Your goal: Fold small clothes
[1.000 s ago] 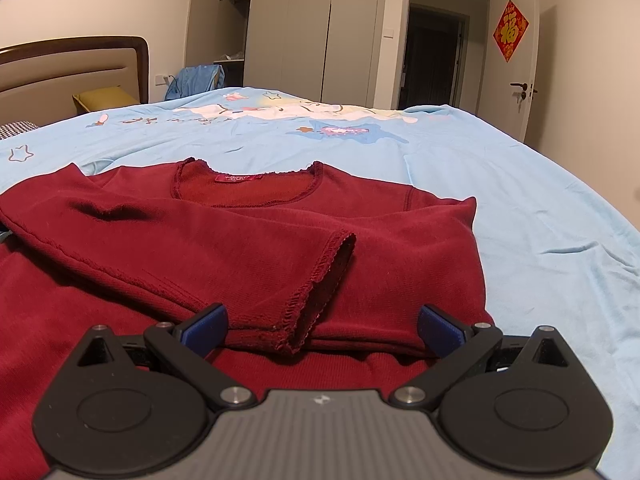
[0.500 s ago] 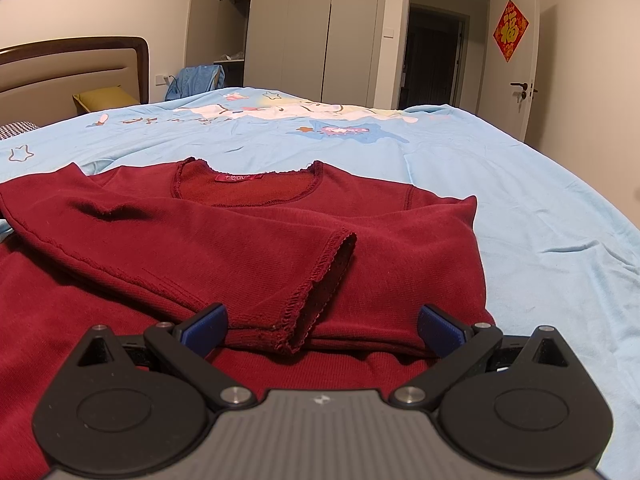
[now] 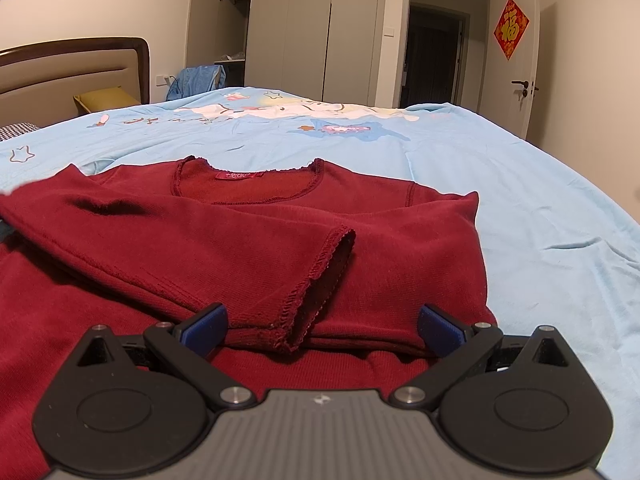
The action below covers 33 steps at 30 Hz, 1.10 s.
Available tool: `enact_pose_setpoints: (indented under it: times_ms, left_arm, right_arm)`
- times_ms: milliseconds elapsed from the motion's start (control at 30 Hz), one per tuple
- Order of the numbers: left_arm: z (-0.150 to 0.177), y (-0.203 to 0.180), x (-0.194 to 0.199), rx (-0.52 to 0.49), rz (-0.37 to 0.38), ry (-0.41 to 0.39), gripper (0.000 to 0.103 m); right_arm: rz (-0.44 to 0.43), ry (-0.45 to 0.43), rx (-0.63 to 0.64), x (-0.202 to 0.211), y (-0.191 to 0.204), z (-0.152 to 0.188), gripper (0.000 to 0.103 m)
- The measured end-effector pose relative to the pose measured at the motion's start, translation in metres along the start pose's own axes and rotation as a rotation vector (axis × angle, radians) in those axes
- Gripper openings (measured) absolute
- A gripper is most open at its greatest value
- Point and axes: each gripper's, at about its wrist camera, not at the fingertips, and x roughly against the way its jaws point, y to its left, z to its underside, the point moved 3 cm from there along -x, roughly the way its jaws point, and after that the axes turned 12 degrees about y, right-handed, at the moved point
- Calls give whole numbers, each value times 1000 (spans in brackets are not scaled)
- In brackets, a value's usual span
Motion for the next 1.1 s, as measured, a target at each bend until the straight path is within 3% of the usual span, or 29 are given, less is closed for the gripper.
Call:
enact_pose_setpoints:
  times_ms: [133,233,300,500,800,1000,1100]
  left_arm:
    - [-2,1,3,19,37,40,17]
    - [3,1,12,2,54,60,34]
    - [9,-1,22,-13,52,70,53]
    - [38,-3,64,-1,63,58,82]
    - [104,-3,136,35,157,82,95]
    - [145,-2,158,82,211,142,97]
    - [162,-1,163,115,233,180,96]
  right_arm:
    - [-10,3,-2,3,-2,-2,103]
    - [-25,12,6,13,-4,-1,103]
    - [-29,9,17,24,-5,4,103]
    - [-65,0,34,72,-10,33,103]
    - [-127,81,29,145,-21,101,103]
    - [-181,123,-45,182,-32,135,102]
    - [-209,145,-84,193,-35,146,95]
